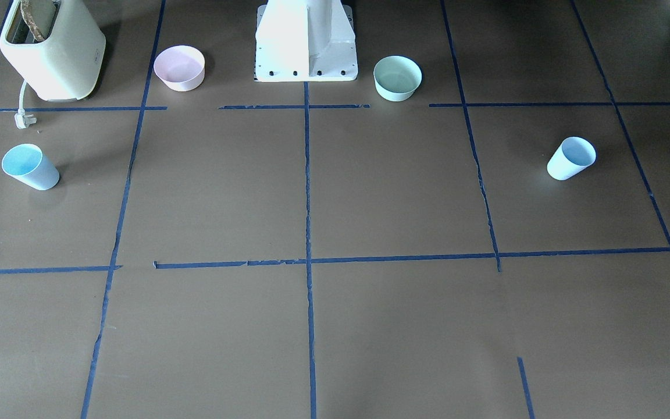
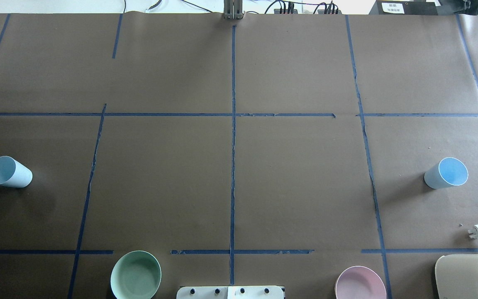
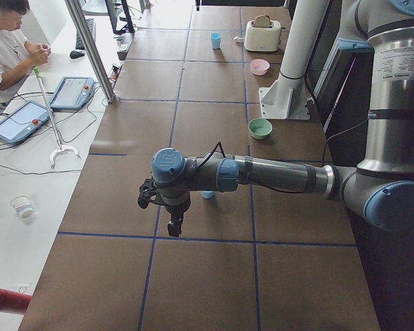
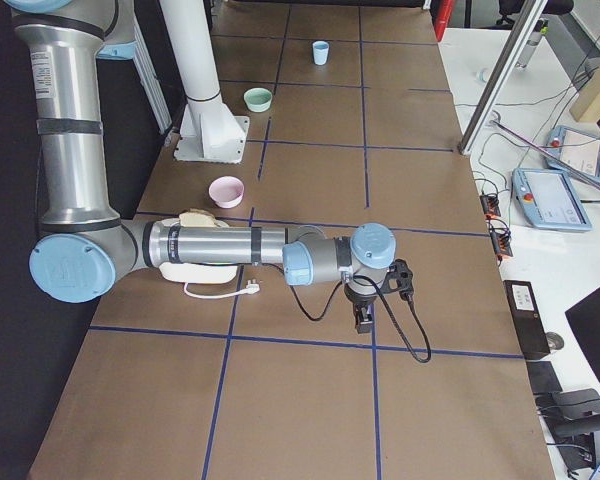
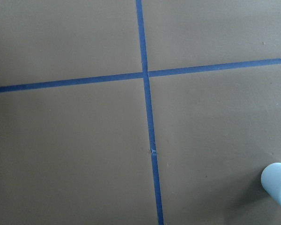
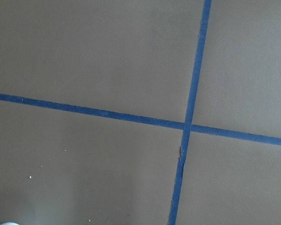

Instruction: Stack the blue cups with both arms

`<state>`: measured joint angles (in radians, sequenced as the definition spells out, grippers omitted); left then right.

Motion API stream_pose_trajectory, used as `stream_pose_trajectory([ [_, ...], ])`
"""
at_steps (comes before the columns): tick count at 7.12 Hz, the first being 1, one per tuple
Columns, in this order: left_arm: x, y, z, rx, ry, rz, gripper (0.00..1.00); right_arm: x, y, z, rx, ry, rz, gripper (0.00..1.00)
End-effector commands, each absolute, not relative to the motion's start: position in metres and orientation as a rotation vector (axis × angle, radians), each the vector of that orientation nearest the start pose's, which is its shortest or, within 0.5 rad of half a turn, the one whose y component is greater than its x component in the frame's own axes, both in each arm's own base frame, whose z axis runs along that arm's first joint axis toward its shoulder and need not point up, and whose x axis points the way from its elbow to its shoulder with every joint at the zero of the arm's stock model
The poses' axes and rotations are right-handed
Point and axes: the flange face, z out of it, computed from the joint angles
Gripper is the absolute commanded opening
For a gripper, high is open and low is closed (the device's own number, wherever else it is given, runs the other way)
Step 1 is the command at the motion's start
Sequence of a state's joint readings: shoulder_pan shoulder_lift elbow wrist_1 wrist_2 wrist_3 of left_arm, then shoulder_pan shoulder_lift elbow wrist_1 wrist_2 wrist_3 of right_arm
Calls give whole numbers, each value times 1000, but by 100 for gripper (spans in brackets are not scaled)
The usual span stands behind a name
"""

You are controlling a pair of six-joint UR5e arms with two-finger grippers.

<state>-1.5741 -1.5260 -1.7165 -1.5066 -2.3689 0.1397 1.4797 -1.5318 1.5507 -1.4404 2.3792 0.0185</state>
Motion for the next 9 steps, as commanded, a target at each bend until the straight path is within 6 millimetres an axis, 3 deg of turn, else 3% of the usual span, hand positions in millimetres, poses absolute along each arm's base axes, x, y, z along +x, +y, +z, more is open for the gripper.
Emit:
stream_pose_trajectory([
  [1,-31,-466,615,149,799,185,100,14,-521,632,98,-814,-125,100],
  [2,4,-469,594,101,826,114,100,14,-520,633,97,-814,-129,100],
  [3,45,-466,583,5,903,59,100,14,-519,634,94,-812,-127,100],
  [5,108,-461,566,-3,922,3,100,14,-518,635,94,-814,-128,100],
  [6,130,-452,574,-11,897,-1,100,13,-519,634,95,-814,-131,100],
  [9,161,-439,587,-66,881,49,100,12,-519,633,93,-820,-130,100],
])
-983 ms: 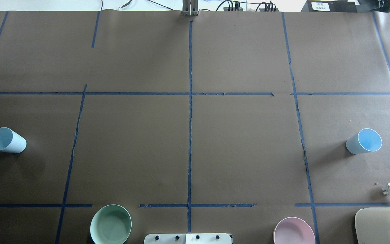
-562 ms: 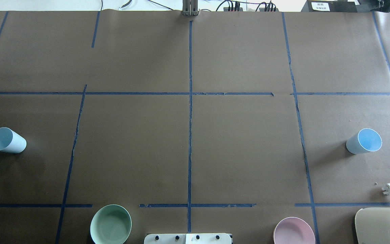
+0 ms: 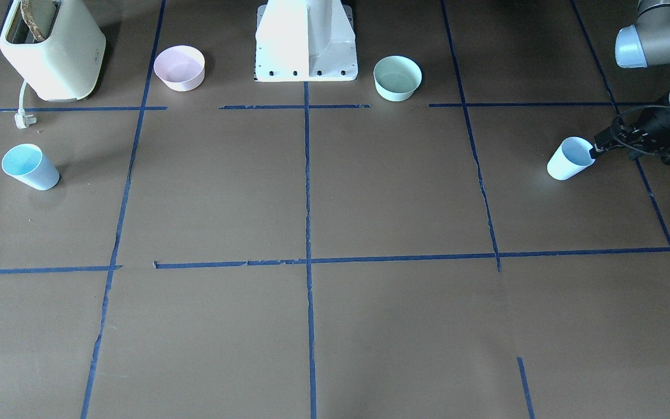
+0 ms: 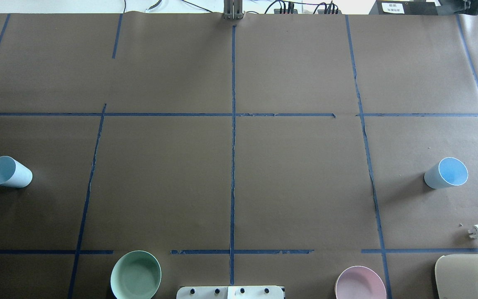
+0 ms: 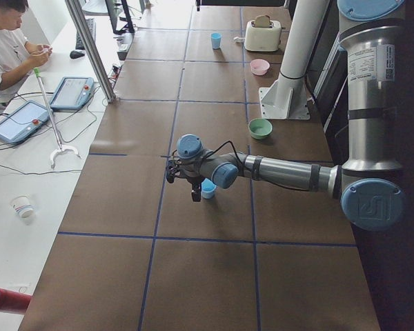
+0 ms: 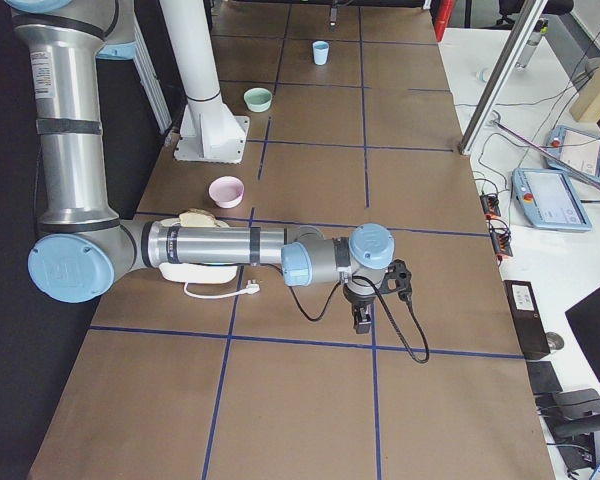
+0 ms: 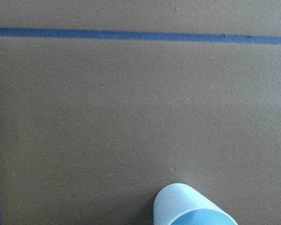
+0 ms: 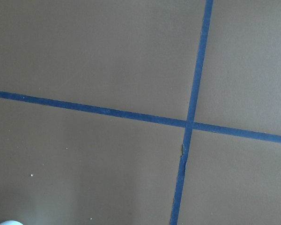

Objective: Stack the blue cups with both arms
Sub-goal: 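Lower the left gripper onto the nearby light-blue cup and grasp it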

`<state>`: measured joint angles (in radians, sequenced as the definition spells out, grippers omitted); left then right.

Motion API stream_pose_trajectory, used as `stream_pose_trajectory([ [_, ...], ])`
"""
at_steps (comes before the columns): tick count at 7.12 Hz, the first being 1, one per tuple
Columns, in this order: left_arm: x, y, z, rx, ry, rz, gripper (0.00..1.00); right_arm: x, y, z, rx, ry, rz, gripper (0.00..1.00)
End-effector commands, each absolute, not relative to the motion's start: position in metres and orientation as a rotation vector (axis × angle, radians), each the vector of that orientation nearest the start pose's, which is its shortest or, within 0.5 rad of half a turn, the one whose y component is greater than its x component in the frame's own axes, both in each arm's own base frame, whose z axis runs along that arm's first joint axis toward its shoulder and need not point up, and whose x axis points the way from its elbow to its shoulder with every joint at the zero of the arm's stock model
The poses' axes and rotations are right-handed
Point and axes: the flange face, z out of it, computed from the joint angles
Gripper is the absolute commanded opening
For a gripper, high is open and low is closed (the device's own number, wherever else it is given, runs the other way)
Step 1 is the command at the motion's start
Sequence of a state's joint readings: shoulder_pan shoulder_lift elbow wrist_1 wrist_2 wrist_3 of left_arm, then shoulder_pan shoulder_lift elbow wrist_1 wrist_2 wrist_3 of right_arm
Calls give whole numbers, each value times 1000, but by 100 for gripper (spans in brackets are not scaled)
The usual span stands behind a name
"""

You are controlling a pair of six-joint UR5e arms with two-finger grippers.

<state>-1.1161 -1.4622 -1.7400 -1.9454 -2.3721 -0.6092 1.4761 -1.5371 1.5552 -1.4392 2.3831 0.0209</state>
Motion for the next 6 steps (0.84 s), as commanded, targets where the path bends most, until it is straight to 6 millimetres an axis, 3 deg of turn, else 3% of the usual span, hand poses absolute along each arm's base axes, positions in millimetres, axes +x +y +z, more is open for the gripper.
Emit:
stream_pose_trajectory([
  [1,166,-434,591,-78,878,59,100,12,-519,633,94,-820,-131,100],
  [4,185,-426,610,-124,860,91,97,11,-519,634,91,-820,-131,100],
  [6,194,-422,616,-144,853,105,74,10,-519,634,88,-820,-130,100],
])
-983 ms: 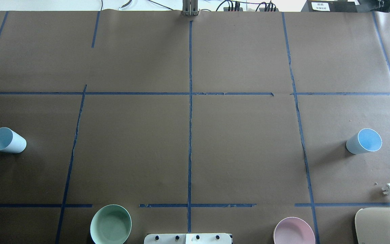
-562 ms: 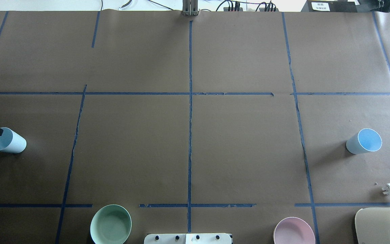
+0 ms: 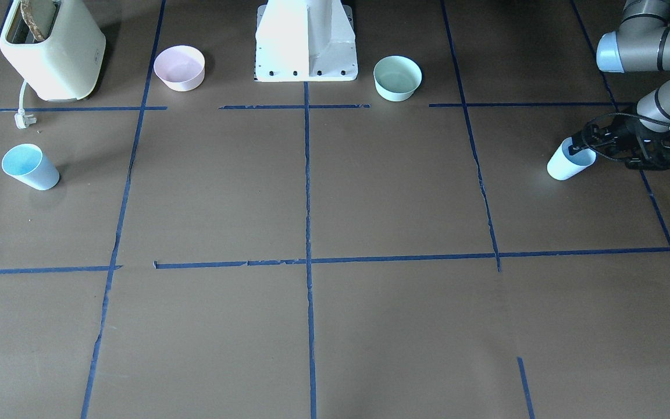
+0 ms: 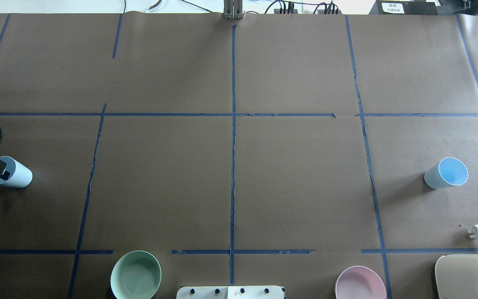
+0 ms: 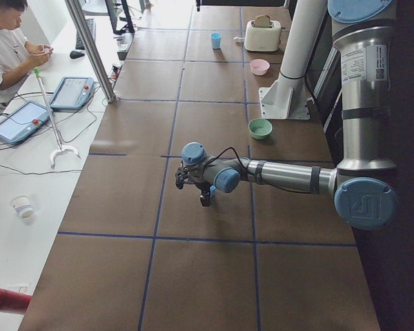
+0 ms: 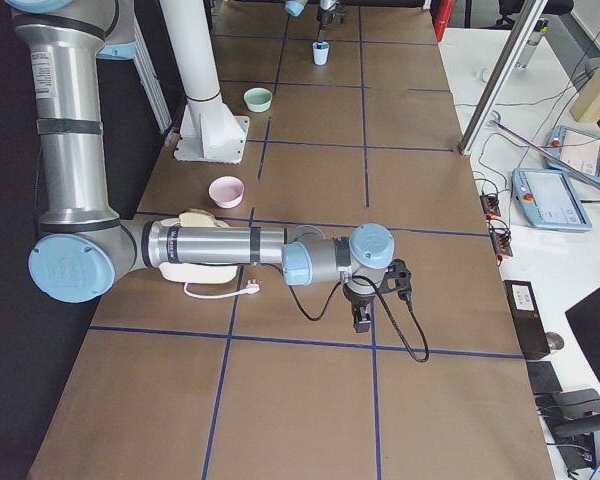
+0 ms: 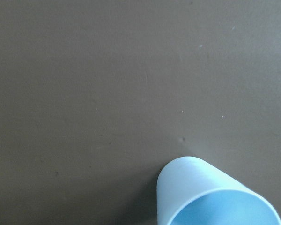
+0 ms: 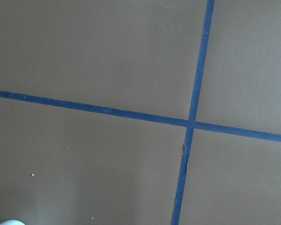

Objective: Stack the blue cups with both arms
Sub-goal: 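Lower the left gripper onto the nearby light-blue cup and grasp it, then carry the light-blue cup with the left gripper toward the table center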

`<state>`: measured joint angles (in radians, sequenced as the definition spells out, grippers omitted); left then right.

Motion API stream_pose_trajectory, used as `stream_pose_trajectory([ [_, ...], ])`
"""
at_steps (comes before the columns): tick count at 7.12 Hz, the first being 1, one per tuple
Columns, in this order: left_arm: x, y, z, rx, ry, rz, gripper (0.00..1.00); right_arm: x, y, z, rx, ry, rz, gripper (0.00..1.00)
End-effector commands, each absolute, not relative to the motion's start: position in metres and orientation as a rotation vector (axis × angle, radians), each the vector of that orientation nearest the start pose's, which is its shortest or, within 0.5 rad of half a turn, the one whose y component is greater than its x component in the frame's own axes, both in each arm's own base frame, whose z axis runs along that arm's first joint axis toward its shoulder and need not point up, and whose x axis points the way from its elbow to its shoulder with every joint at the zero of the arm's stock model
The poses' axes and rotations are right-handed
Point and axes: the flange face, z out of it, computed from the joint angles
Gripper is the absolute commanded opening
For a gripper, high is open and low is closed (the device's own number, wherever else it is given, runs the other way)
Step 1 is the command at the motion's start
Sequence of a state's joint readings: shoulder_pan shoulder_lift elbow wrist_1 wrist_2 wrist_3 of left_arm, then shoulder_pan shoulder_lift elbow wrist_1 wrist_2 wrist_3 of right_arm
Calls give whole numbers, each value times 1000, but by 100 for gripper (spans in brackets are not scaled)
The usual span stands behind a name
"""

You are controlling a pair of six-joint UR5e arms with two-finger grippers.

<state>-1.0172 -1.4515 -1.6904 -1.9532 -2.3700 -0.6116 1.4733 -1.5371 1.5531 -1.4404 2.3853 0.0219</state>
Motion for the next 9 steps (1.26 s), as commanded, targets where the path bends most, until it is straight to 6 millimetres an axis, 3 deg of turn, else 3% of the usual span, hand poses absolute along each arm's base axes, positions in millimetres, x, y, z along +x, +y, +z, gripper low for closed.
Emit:
stream_pose_trajectory([
  [1,198,-422,616,-146,853,113,44,10,-518,635,87,-820,-131,100],
  [2,200,-424,614,-141,856,117,12,10,-518,636,84,-820,-130,100],
  [3,206,-435,600,-117,870,129,2,10,-517,637,83,-822,-131,100],
  [4,218,-452,575,-88,899,142,0,10,-517,637,85,-820,-131,100],
  [5,232,-473,539,-55,927,146,0,9,-517,639,79,-820,-133,100],
  [6,264,-513,453,-73,1017,39,0,7,-517,639,78,-820,-135,100],
  [7,354,-516,356,-129,1062,34,0,7,-517,637,80,-822,-135,100],
  [8,431,-498,278,-91,1042,8,0,6,-517,637,81,-822,-136,100],
  [9,493,-483,223,-55,1001,24,0,6,-518,630,91,-826,-139,100],
])
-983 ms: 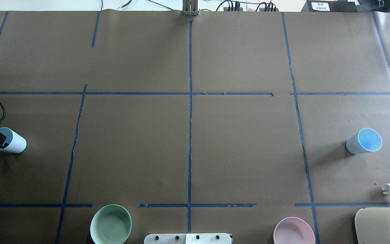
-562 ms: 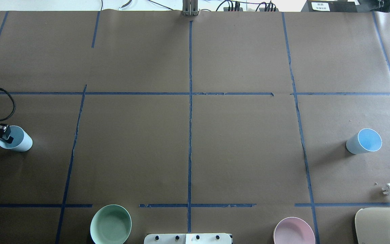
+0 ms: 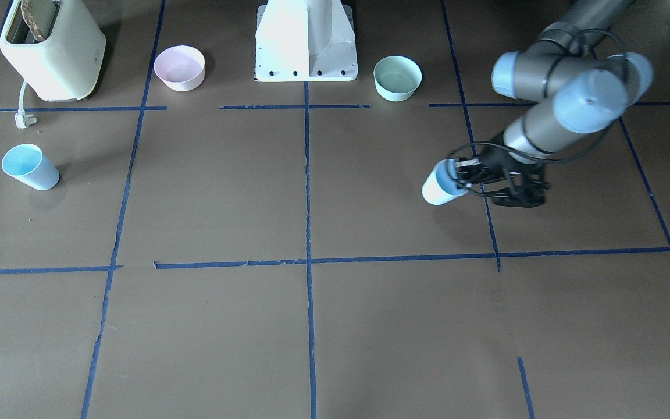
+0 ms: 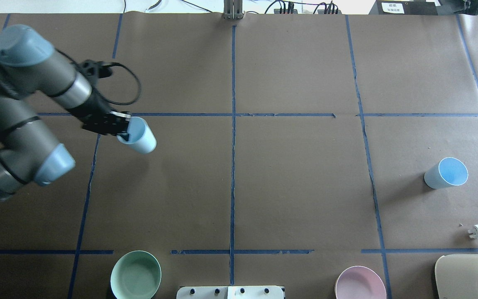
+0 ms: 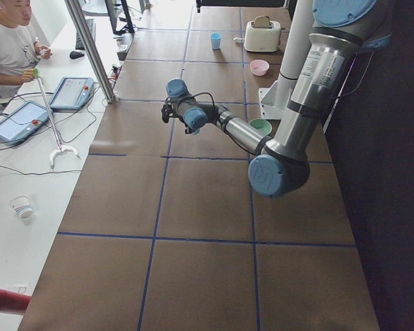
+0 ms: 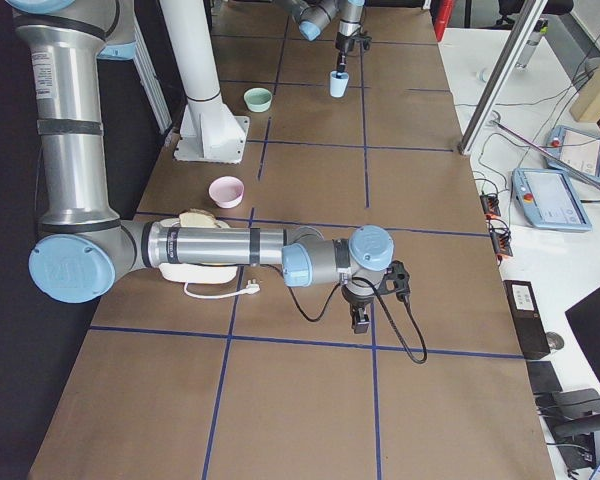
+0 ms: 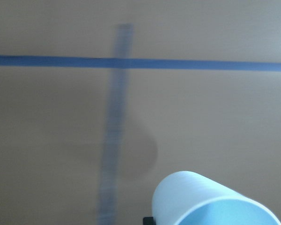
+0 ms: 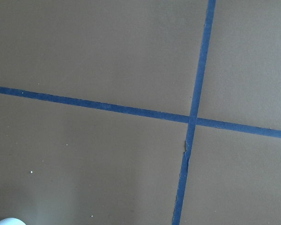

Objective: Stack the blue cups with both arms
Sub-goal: 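Carry the light-blue cup with the left gripper toward the table center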

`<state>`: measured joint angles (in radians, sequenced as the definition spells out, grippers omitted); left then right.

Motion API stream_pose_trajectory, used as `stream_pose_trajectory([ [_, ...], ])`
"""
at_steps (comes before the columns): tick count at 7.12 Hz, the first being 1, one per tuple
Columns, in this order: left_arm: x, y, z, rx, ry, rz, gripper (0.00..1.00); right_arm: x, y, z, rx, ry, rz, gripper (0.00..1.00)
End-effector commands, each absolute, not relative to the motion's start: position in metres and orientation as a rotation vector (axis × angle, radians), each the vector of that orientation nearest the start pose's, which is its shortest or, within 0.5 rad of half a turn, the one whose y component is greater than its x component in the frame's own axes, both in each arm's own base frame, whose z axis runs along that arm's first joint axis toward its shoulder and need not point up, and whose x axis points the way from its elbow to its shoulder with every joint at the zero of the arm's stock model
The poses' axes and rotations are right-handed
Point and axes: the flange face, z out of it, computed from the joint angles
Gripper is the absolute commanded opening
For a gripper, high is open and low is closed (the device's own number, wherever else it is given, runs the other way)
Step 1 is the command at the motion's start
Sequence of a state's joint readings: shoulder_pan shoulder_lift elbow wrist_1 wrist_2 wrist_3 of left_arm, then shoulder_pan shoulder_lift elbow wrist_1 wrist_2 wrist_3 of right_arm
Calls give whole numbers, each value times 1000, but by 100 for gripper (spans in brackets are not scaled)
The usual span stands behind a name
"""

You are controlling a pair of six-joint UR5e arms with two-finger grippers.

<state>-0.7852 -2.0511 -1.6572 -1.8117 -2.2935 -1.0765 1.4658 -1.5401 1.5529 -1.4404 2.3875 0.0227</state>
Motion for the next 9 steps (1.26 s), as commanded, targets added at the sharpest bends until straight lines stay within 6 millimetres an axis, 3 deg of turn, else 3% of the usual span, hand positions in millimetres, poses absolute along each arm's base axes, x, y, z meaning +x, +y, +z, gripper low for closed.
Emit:
stream_pose_trajectory([
  [1,536,-469,181,-12,979,25,0,6,-518,629,94,-829,-141,100],
  [2,566,-457,175,-10,956,14,0,6,-517,629,94,-829,-141,100],
  [4,587,-439,175,-16,948,43,0,5,-517,627,93,-843,-141,100],
  [6,597,-437,182,12,924,36,1,4,-516,626,89,-863,-141,100],
  [9,598,-438,184,35,914,27,6,3,-517,625,91,-864,-144,100],
])
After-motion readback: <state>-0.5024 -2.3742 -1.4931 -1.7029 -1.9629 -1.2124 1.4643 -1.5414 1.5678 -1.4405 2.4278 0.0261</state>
